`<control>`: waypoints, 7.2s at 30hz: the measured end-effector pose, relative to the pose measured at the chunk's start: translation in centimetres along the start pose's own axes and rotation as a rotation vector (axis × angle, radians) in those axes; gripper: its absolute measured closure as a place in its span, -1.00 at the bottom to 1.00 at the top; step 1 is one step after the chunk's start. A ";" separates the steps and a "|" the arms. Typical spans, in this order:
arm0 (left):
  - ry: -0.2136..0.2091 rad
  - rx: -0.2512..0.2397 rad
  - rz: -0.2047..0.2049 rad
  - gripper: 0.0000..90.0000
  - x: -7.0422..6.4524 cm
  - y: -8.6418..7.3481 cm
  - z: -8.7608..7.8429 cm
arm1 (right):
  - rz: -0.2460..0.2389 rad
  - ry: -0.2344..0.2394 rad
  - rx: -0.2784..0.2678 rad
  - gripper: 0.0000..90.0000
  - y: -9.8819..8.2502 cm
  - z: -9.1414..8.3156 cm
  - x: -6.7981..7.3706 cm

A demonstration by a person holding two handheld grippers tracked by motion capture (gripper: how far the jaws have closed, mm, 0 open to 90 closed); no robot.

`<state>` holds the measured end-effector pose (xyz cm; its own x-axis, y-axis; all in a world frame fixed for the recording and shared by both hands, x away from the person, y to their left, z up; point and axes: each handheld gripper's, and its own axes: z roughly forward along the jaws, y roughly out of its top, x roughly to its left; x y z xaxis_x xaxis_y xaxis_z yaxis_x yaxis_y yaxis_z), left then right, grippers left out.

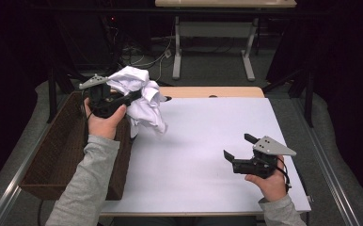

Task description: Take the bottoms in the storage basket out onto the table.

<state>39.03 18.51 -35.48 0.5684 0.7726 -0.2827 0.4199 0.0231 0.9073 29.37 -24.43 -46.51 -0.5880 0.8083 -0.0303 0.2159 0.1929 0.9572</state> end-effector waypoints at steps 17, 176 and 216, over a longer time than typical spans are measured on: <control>-0.047 0.021 0.010 0.61 -1.5 -1.3 0.8 | -0.004 -0.001 0.002 -0.86 0.0 0.1 0.1; -0.288 0.211 0.137 -0.99 -7.2 -17.2 4.8 | -0.055 0.105 0.030 -0.63 -2.1 2.9 3.8; -0.194 0.189 0.040 -0.98 -5.2 -18.3 4.5 | 0.035 0.164 0.241 0.81 -5.4 5.9 4.4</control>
<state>31.59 11.22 -51.98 0.7044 0.6341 -0.3189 0.5088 -0.1380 0.8497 30.21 -18.68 -53.52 -0.6910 0.7197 0.0675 0.4059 0.3090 0.8601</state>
